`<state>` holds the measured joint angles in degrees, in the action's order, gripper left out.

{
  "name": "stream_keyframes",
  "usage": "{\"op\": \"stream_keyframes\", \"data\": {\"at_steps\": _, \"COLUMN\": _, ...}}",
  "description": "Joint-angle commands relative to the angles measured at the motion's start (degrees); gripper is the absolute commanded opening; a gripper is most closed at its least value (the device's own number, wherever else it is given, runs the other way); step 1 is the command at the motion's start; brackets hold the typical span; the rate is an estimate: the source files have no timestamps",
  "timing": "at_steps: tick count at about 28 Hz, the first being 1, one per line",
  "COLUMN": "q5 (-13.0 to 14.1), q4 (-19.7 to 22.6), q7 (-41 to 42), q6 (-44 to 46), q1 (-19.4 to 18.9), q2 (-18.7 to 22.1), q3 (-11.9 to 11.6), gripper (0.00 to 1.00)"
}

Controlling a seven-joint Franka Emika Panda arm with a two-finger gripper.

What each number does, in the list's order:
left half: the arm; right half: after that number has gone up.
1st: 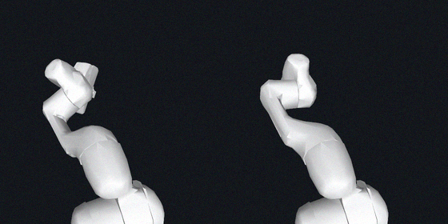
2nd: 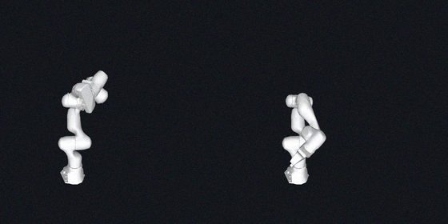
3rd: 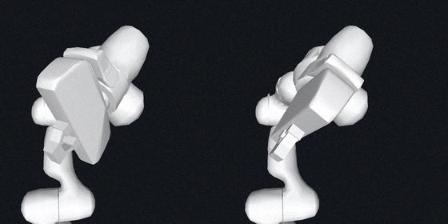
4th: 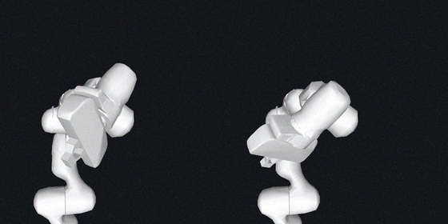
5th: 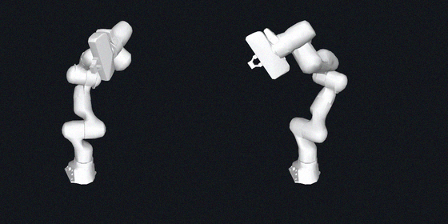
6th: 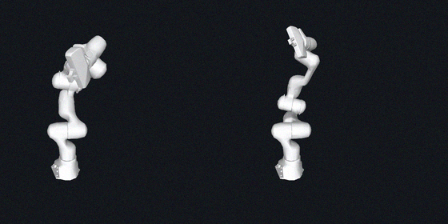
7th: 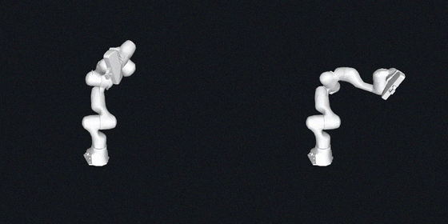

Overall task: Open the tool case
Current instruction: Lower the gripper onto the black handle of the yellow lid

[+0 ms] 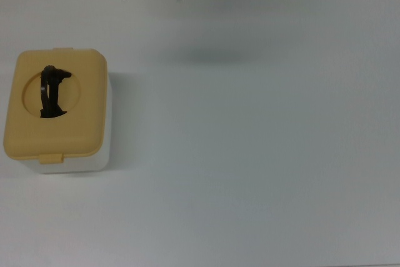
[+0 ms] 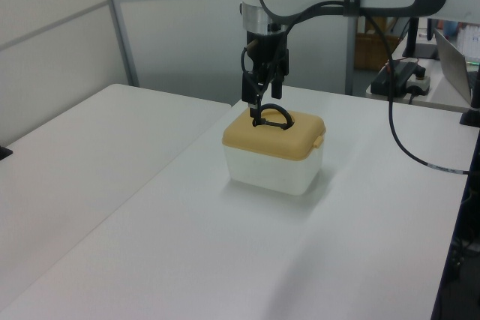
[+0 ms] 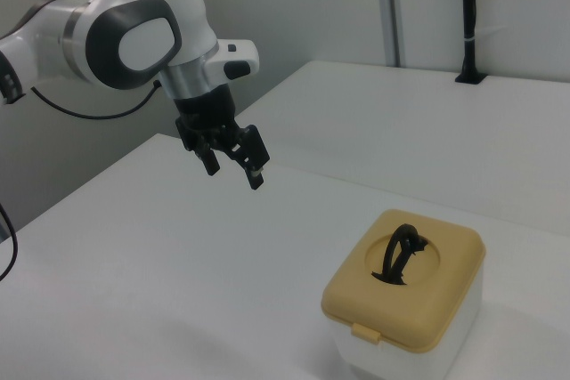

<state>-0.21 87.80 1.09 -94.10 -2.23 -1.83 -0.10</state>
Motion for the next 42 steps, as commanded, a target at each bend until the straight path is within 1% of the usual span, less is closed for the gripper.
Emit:
{"op": "stream_keyframes", "data": {"at_steps": 1, "q5": 0.8, "q4": 0.0, "q7": 2.1, "q6": 0.3, "q1": 1.0, "q2": 0.3, "q3": -0.1, "gripper": 1.0}}
{"op": "stream_keyframes", "data": {"at_steps": 5, "q5": 0.6, "q4": 0.1, "q7": 3.2, "q6": -2.4, "q1": 2.1, "q2": 0.0, "q3": -0.6, "gripper": 1.0}}
{"op": "stream_keyframes", "data": {"at_steps": 6, "q5": 0.6, "q4": 0.2, "q7": 5.5, "q6": -2.9, "q1": 3.3, "q2": -0.3, "q3": -0.6, "gripper": 1.0}}
{"op": "stream_keyframes", "data": {"at_steps": 10, "q5": 1.2, "q4": 0.4, "q7": 11.1, "q6": -3.1, "q1": 5.7, "q2": -0.4, "q3": -0.7, "gripper": 1.0}}
{"op": "stream_keyframes", "data": {"at_steps": 11, "q5": 1.3, "q4": 0.4, "q7": 13.0, "q6": -3.2, "q1": 7.1, "q2": -0.4, "q3": -0.7, "gripper": 1.0}}
{"op": "stream_keyframes", "data": {"at_steps": 14, "q5": 1.3, "q4": 0.4, "q7": 14.7, "q6": -3.3, "q1": 8.8, "q2": -0.5, "q3": -0.7, "gripper": 1.0}}
{"op": "stream_keyframes", "data": {"at_steps": 19, "q5": 1.3, "q4": 0.5, "q7": 17.5, "q6": -7.0, "q1": 12.3, "q2": -2.0, "q3": -0.7, "gripper": 1.0}}
{"op": "stream_keyframes", "data": {"at_steps": 21, "q5": 1.2, "q4": 0.8, "q7": 17.5, "q6": -9.9, "q1": 13.5, "q2": -3.9, "q3": -0.7, "gripper": 1.0}}
{"op": "stream_keyframes", "data": {"at_steps": 27, "q5": 1.1, "q4": 2.3, "q7": 17.0, "q6": -17.2, "q1": 14.6, "q2": -7.5, "q3": -0.7, "gripper": 1.0}}
{"op": "stream_keyframes", "data": {"at_steps": 31, "q5": 1.3, "q4": 2.6, "q7": 16.9, "q6": -18.7, "q1": 16.1, "q2": -8.4, "q3": -0.7, "gripper": 1.0}}
{"op": "stream_keyframes", "data": {"at_steps": 36, "q5": 1.3, "q4": 2.5, "q7": 16.9, "q6": -21.2, "q1": 16.3, "q2": -9.9, "q3": -0.7, "gripper": 1.0}}
{"op": "stream_keyframes", "data": {"at_steps": 41, "q5": 1.3, "q4": 2.4, "q7": 17.5, "q6": -23.2, "q1": 17.3, "q2": -11.9, "q3": -0.7, "gripper": 1.0}}
{"op": "stream_keyframes", "data": {"at_steps": 42, "q5": 1.3, "q4": 2.3, "q7": 17.4, "q6": -24.6, "q1": 17.3, "q2": -12.9, "q3": -0.6, "gripper": 1.0}}
